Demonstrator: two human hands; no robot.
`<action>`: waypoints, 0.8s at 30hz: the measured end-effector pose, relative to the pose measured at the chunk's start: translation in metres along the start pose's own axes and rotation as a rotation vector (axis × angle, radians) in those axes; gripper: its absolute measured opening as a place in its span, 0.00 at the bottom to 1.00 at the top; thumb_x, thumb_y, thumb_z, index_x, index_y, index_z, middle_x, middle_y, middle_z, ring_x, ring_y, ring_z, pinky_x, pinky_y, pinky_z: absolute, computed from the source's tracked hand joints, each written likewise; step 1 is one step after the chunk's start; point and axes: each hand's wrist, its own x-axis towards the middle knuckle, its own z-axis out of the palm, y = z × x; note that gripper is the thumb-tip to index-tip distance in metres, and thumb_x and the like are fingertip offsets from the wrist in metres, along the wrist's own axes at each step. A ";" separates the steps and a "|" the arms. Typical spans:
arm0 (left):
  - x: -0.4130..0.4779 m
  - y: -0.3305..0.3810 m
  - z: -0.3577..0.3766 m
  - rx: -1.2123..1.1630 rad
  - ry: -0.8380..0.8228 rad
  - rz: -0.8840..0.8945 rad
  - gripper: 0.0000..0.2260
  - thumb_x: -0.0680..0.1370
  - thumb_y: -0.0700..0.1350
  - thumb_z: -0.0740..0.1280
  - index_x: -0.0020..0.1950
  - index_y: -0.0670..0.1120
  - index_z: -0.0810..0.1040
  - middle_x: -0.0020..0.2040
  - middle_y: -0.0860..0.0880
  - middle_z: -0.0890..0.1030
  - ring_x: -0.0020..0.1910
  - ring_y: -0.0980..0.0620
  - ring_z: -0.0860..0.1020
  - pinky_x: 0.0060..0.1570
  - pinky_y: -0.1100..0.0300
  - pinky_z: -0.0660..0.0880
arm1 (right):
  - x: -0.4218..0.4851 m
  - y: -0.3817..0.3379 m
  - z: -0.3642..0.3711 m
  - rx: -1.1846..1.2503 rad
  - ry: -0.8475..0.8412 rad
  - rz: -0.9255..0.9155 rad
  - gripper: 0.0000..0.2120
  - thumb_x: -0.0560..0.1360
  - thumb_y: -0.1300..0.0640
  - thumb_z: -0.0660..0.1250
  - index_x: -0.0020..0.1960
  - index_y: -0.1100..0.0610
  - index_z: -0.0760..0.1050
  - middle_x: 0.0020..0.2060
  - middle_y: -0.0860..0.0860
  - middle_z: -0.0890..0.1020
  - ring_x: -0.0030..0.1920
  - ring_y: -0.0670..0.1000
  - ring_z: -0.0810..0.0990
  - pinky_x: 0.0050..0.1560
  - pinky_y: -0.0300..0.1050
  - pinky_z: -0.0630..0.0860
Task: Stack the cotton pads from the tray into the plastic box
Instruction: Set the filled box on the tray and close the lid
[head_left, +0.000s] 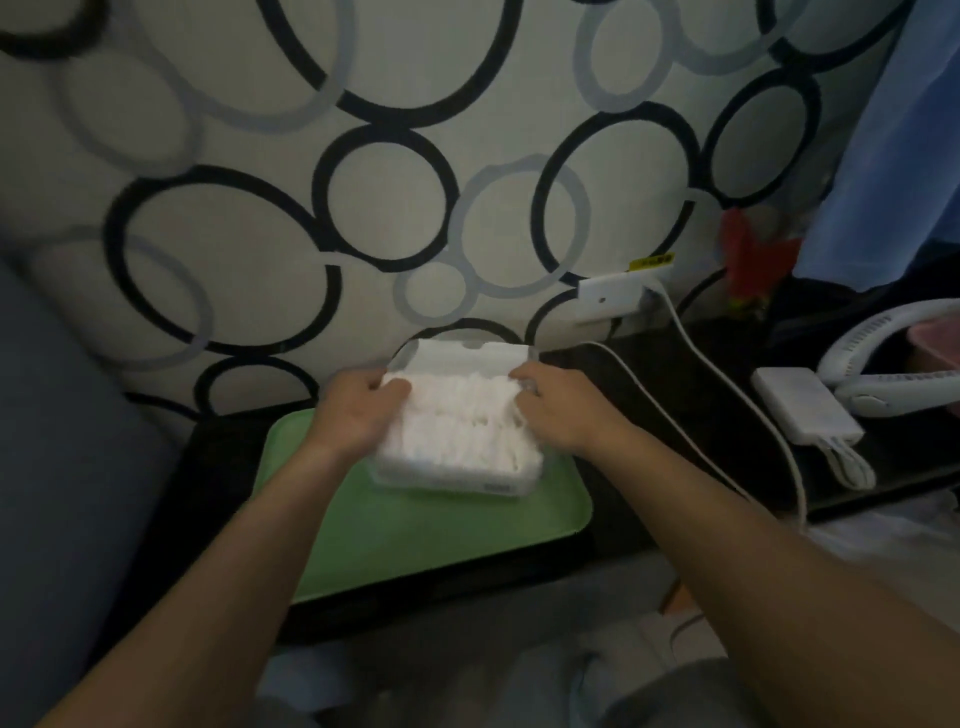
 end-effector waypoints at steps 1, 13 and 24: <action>-0.002 -0.014 -0.008 -0.004 0.021 -0.045 0.14 0.76 0.49 0.68 0.46 0.39 0.84 0.46 0.39 0.85 0.43 0.43 0.82 0.48 0.48 0.79 | 0.008 -0.009 0.012 -0.007 -0.038 -0.020 0.20 0.80 0.57 0.58 0.71 0.55 0.71 0.67 0.54 0.76 0.65 0.55 0.75 0.63 0.45 0.70; -0.016 -0.070 -0.021 0.439 -0.076 0.254 0.26 0.83 0.56 0.56 0.80 0.49 0.60 0.81 0.48 0.58 0.79 0.48 0.58 0.76 0.50 0.58 | 0.023 -0.048 0.079 -0.472 -0.011 -0.306 0.28 0.81 0.44 0.52 0.78 0.53 0.57 0.75 0.57 0.62 0.73 0.59 0.64 0.70 0.55 0.66; -0.023 -0.081 -0.002 0.861 -0.363 0.425 0.26 0.86 0.54 0.41 0.81 0.45 0.40 0.82 0.48 0.40 0.81 0.52 0.39 0.79 0.53 0.41 | 0.012 -0.051 0.111 -0.735 -0.330 -0.358 0.31 0.83 0.45 0.37 0.78 0.59 0.31 0.77 0.56 0.32 0.78 0.51 0.32 0.78 0.49 0.36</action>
